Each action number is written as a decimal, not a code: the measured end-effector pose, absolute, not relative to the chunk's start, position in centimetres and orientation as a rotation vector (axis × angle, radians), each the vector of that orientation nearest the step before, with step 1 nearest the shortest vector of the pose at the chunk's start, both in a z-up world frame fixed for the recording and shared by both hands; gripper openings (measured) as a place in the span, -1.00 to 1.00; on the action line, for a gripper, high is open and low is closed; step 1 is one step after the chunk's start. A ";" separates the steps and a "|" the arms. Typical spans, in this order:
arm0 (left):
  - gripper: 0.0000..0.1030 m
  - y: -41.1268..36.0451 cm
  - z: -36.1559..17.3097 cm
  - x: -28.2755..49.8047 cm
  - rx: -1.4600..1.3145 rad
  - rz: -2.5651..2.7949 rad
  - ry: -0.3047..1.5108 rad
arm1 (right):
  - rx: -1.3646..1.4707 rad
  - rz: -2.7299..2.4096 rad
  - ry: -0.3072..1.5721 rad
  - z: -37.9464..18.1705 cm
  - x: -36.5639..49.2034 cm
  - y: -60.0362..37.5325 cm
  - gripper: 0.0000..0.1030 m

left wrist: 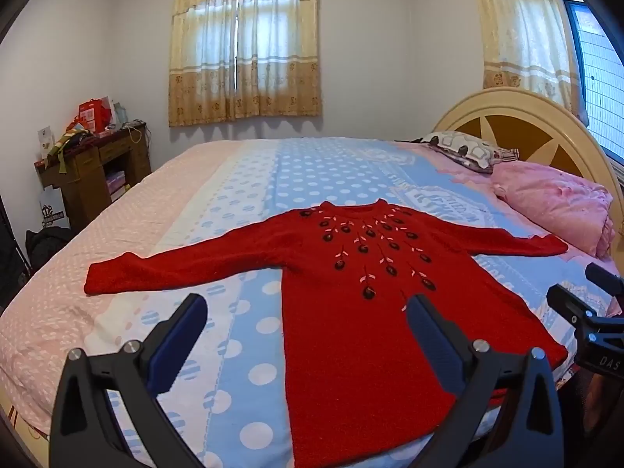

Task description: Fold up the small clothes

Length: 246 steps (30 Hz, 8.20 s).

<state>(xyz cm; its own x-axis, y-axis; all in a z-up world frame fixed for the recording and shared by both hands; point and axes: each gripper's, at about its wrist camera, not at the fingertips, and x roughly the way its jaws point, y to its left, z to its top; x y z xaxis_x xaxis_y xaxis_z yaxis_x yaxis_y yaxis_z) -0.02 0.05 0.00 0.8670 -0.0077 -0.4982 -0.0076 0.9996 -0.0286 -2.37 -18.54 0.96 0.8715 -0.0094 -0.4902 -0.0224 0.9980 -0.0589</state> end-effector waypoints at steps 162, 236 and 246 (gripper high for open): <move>1.00 4.4 -5.3 16.0 0.034 0.008 0.677 | -0.068 -0.151 0.642 5.4 27.3 -32.0 -0.75; -0.86 2.9 -6.2 25.7 -0.128 -0.199 0.902 | -0.296 0.268 0.829 -9.6 14.8 -13.2 0.23; -0.86 4.3 -10.7 26.1 -0.133 -0.146 0.941 | -0.493 0.038 0.860 -6.4 19.1 -21.2 0.23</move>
